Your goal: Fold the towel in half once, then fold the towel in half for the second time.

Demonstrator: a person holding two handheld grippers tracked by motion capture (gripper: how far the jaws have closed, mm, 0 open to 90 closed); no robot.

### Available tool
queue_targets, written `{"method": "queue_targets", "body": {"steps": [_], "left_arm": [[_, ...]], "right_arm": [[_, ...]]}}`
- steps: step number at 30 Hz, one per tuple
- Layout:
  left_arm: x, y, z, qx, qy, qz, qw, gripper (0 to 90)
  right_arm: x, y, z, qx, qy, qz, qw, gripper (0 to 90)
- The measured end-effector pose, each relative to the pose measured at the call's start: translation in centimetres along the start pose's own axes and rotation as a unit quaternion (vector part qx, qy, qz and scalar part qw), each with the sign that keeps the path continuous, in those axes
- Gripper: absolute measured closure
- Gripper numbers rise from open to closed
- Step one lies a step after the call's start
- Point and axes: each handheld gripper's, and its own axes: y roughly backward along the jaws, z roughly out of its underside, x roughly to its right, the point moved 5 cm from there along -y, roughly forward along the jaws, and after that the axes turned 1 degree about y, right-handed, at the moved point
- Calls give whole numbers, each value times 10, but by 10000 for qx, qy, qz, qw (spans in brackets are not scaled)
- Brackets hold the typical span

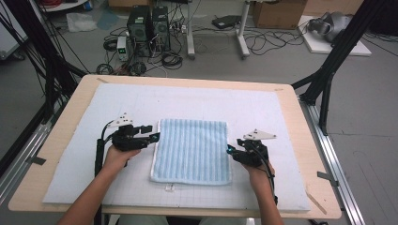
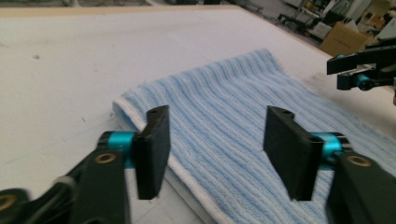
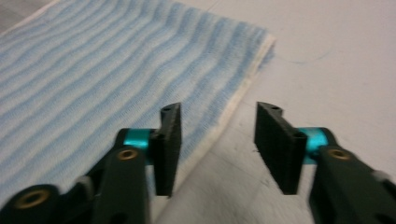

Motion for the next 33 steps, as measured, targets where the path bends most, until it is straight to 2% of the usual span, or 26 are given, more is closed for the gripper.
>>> {"method": "queue_targets", "body": {"steps": [2, 4, 6, 8, 12, 14, 19, 22, 24, 30, 33], "left_arm": [[-1, 4, 0, 104, 70, -28, 9999, 289], [0, 8, 3, 136, 33, -89, 9999, 240], [0, 11, 4, 78, -1, -60, 10000, 182], [1, 14, 2, 198, -38, -18, 9998, 186], [3, 16, 8, 108, -124, -92, 9998, 186], [3, 16, 13, 57, -102, -124, 9999, 186], [4, 17, 12, 169, -155, -105, 9997, 186], [3, 18, 13, 136, -117, -107, 9998, 186], [2, 19, 14, 140, -97, -109, 9998, 186], [0, 16, 16, 73, -46, -85, 9999, 186], [-2, 14, 16, 122, -34, -134, 9998, 185]], "right_arm": [[3, 7, 0, 26, 19, 142, 9999, 285], [7, 11, 1, 46, 80, 311, 9995, 205], [9, 15, 1, 75, 31, 425, 9991, 151], [11, 17, -1, 156, 22, 453, 9988, 120], [13, 17, -5, 303, 48, 456, 9985, 114], [13, 17, -4, 312, 82, 431, 9986, 113], [14, 20, -4, 441, 15, 356, 9984, 108], [15, 20, -5, 459, 33, 357, 9983, 108], [15, 22, -5, 489, -62, 346, 9982, 108], [17, 22, -3, 521, 2, 294, 9982, 108], [17, 24, -3, 566, -122, 240, 9980, 108]]}}
